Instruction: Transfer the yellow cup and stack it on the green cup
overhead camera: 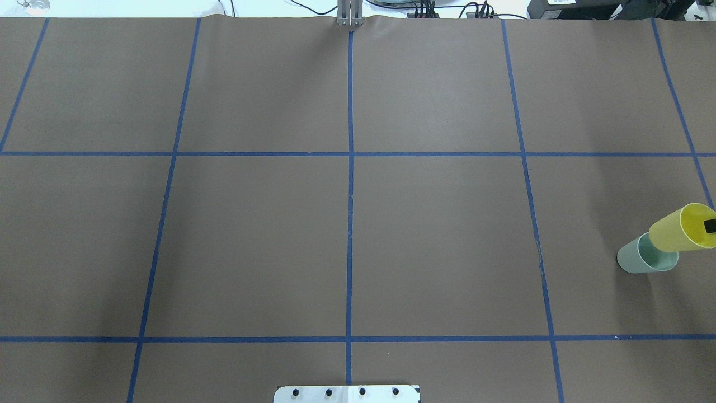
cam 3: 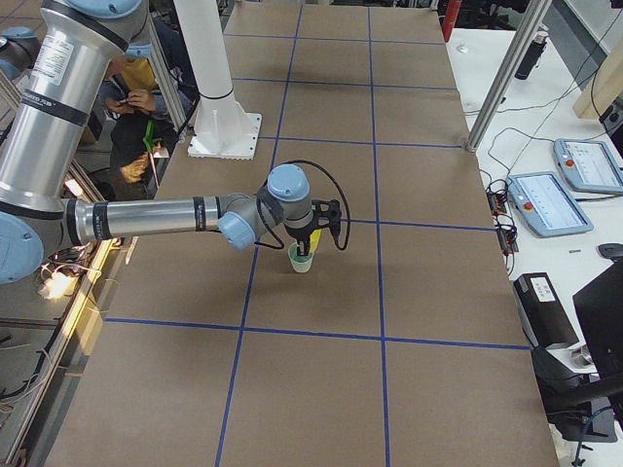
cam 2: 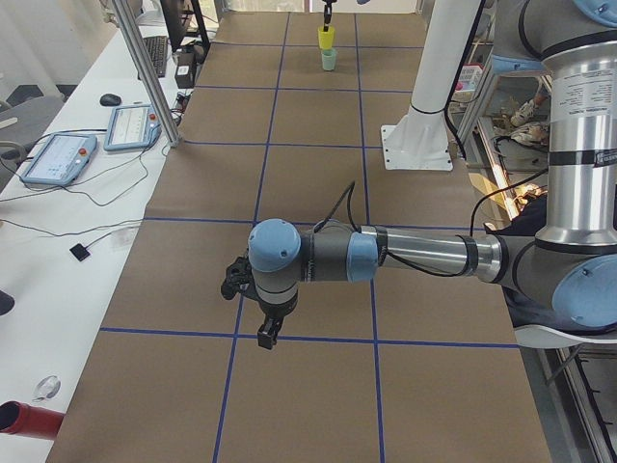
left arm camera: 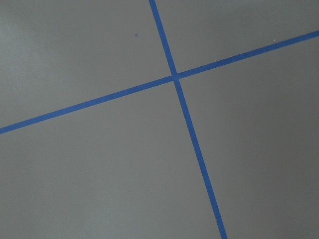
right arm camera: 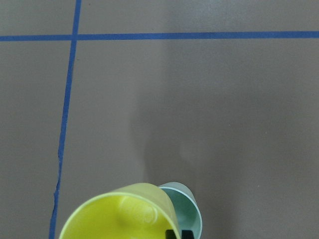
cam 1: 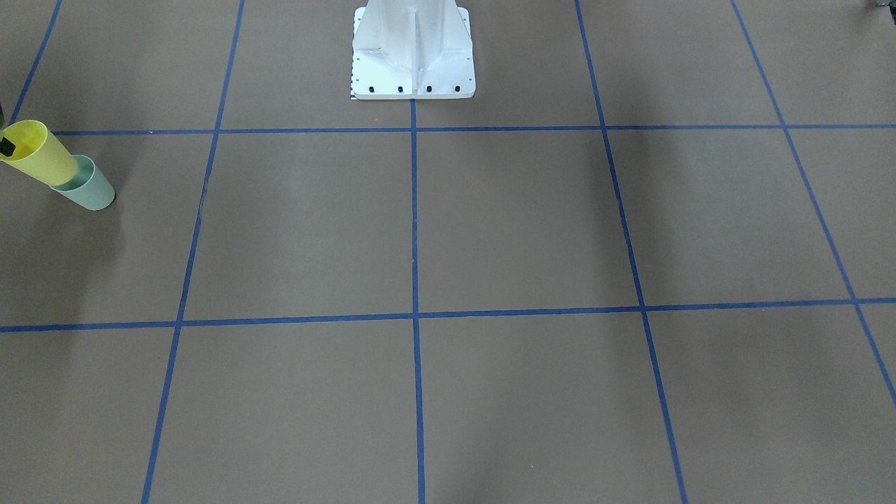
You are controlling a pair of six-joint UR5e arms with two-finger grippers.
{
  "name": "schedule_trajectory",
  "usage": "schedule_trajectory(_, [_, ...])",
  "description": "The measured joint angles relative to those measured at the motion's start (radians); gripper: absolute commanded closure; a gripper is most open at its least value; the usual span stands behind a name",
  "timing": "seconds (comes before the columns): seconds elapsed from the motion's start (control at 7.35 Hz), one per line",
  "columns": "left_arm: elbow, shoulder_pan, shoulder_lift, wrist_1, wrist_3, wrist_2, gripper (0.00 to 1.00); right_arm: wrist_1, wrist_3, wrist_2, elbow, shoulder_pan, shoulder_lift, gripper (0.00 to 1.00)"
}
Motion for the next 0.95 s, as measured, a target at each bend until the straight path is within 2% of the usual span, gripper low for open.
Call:
schedule_trajectory(0.68, [0.0, 0.0, 0.0, -0.002, 0.001, 0.0, 0.0, 0.011, 0.005, -0.01, -0.03, -0.045, -0.003, 1.0])
schedule_trajectory(0.82, [0.0, 0.0, 0.0, -0.002, 0.001, 0.0, 0.0, 0.012, 0.005, -0.01, -0.03, -0.049, -0.003, 0.27])
schedule_trajectory(0.95, [0.0, 0.0, 0.0, -0.002, 0.001, 0.0, 0.0, 0.013, 0.007, -0.008, -0.031, -0.052, -0.002, 0.0])
